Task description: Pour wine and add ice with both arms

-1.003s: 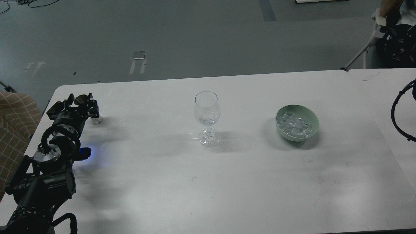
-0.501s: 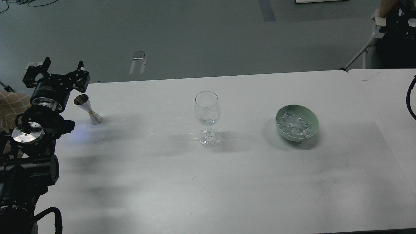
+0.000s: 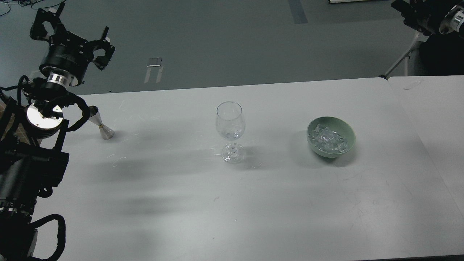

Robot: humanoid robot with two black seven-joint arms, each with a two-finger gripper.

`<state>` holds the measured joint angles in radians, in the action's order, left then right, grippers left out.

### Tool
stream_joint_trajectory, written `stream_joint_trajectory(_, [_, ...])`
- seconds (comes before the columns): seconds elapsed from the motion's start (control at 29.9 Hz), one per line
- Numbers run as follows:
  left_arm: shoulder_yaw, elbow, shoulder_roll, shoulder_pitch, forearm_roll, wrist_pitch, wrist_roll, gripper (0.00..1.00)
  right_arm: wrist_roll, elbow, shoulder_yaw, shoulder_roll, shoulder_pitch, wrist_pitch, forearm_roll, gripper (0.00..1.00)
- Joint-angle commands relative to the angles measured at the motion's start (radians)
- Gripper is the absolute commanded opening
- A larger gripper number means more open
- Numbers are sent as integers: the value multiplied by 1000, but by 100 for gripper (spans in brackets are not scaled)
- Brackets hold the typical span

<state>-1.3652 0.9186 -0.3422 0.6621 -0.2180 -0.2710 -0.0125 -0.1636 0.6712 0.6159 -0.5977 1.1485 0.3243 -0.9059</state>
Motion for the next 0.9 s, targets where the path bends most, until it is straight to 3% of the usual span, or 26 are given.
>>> stream_joint_trajectory(0.0, [34, -3, -11, 7, -6, -42, -1, 98, -23, 11, -93, -1, 62, -1, -114, 100])
stream_joint_trajectory(0.17, [35, -7, -15, -7, -4, -71, -64, 98, -36, 33, -255, -1, 140, -1, -268, 100])
stream_joint_trajectory(0.27, [37, -11, -34, -12, -6, -73, -139, 98, -111, 79, -402, -2, 157, -1, -349, 100])
stream_joint_trajectory(0.33, [41, -12, -51, -13, -6, -71, -152, 97, -135, 128, -481, -28, 157, -1, -390, 100])
stream_joint_trajectory(0.47, [40, -14, -51, -13, -6, -56, -182, 97, -134, 203, -585, -65, 143, -2, -491, 99])
stream_joint_trajectory(0.64, [51, -18, -78, -15, -9, -51, -173, 98, -128, 215, -659, -68, 117, -2, -562, 98])
stream_joint_trajectory(0.87, [58, -26, -75, -50, -4, -145, -176, 98, -128, 315, -673, -108, 54, -1, -565, 97])
